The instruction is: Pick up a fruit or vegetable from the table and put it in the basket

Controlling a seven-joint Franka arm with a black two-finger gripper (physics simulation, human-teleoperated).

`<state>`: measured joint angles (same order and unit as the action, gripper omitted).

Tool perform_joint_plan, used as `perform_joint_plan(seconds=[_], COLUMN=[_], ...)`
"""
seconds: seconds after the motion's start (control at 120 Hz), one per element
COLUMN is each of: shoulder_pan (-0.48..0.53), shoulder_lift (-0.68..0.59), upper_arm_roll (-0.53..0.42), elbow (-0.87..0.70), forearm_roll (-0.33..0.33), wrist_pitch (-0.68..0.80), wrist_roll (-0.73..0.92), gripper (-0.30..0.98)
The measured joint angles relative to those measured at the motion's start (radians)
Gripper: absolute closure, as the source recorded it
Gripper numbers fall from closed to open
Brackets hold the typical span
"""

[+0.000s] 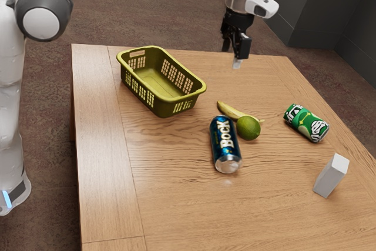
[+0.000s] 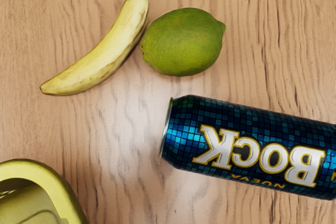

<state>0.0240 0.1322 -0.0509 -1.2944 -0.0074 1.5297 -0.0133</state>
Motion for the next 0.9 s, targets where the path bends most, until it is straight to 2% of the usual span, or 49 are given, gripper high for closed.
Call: perform_joint_plan(seconds=[0.3,0.4,0.55,0.642,0.733,0.9], shoulder_pan=[0.031,0.014,-0.010,-0.059,-0.066,-0.050], shoulder_lift=[0.005,0.021,0.088,0.110,0.137,0.163], upper_arm_roll=[0.000,-0.043,-0.084,-0.090,-0.089,-0.085], elbow=[0.007,0.028,0.048,0.064,0.076,0.067], forearm_roll=[-0.025,-0.002,0.023,0.091,0.119,0.074], wrist_pitch=[-0.011,0.013,0.095,0.130,0.153,0.169], wrist_roll=[-0.006,0.034,0.249,0.394,0.519,0.702], gripper=[0.00,0.00,0.00,0.00,0.00,0.00])
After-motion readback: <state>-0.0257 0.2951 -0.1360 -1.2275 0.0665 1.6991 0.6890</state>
